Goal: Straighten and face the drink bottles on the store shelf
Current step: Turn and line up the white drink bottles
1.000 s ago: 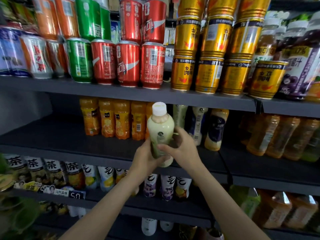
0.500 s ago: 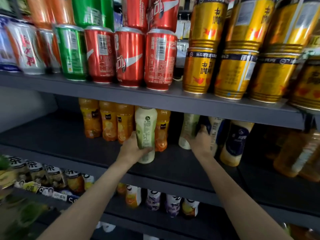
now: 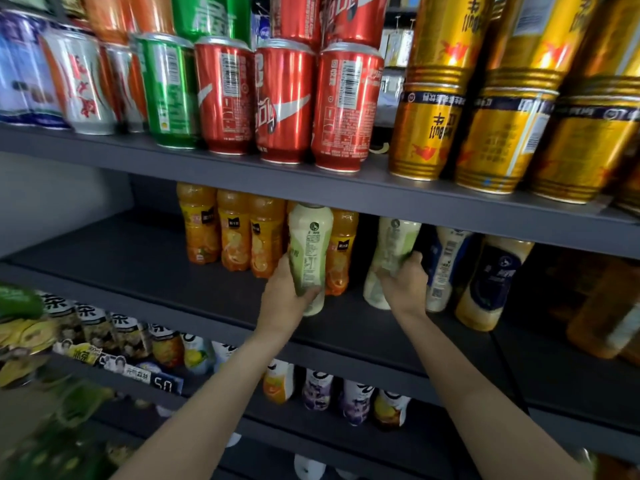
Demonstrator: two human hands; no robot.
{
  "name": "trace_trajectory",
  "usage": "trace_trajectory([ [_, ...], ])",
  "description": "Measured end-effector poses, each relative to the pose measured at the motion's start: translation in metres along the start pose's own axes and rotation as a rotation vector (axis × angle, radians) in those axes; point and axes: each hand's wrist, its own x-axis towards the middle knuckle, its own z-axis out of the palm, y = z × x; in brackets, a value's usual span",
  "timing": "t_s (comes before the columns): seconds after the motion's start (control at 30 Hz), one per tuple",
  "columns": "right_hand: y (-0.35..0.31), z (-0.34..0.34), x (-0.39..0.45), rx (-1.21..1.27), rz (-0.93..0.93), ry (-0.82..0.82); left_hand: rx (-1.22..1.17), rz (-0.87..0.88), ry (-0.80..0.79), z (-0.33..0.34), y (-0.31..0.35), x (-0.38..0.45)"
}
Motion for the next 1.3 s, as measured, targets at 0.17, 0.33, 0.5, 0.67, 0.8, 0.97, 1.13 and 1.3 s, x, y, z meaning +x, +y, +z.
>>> trace_trajectory([
  [0.17,0.004,-0.026,-0.044,0.268,0.039,-0.167,0.028,0.365,0.199,0.004,0.024,-0.038],
  [0.33,-0.012,-0.047,-0.086,0.765,0.114,-0.25,-0.21,-0.017,-0.36,-0.005,0.041,-0.049],
  [0.5,-0.028,-0.069,-0.107,1.03,0.133,-0.316,-0.748,-0.419,-0.667,-0.021,0.058,-0.066],
  [0.67,-0.032,-0.082,-0.118,1.006,0.335,-0.306,-0.339,-0.019,-0.286,-0.038,0.057,-0.081],
  [0.8,-0.029,-0.079,-0.129,1.266,0.661,-0.273,-0.025,0.425,-0.214,-0.054,0.056,-0.084],
  [0.97,-0.036,-0.084,-0.134,1.369,0.599,-0.194,-0.161,0.327,-0.329,-0.067,0.065,-0.087],
  [1.13,-0.037,-0.091,-0.137,1.313,0.381,-0.271,-0.333,0.022,-0.55,-0.076,0.06,-0.081],
  [1.3,-0.042,-0.092,-0.14,1.046,0.394,-0.305,-0.093,0.268,-0.355,-0.076,0.051,-0.087],
])
